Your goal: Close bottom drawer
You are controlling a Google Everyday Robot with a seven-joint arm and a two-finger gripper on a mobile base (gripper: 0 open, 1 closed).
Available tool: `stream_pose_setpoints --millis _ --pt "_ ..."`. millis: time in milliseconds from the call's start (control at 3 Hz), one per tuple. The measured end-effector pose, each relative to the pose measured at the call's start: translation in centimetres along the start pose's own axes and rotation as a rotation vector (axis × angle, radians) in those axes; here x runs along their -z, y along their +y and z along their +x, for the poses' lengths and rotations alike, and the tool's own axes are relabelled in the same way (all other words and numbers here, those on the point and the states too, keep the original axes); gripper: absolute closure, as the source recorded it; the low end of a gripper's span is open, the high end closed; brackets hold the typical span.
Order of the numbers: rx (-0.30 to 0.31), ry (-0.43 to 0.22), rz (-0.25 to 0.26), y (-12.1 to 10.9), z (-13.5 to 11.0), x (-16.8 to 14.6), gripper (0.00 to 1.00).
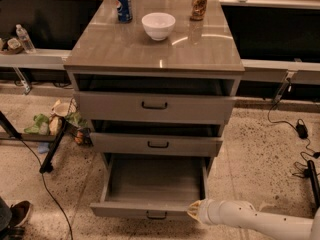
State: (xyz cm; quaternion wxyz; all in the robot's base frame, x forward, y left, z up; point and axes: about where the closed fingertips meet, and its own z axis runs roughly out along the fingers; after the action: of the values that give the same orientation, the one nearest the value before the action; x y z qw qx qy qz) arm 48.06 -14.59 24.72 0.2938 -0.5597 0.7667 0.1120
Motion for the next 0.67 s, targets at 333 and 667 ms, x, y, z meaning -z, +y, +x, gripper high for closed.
stream_pose_setpoints --millis 333,667 --pt "-0.014 -0.024 -0.051 2.4 0.1 -0.6 1.00" --pt "-0.028 -0.046 -0.063 3.0 1.2 -2.6 1.00"
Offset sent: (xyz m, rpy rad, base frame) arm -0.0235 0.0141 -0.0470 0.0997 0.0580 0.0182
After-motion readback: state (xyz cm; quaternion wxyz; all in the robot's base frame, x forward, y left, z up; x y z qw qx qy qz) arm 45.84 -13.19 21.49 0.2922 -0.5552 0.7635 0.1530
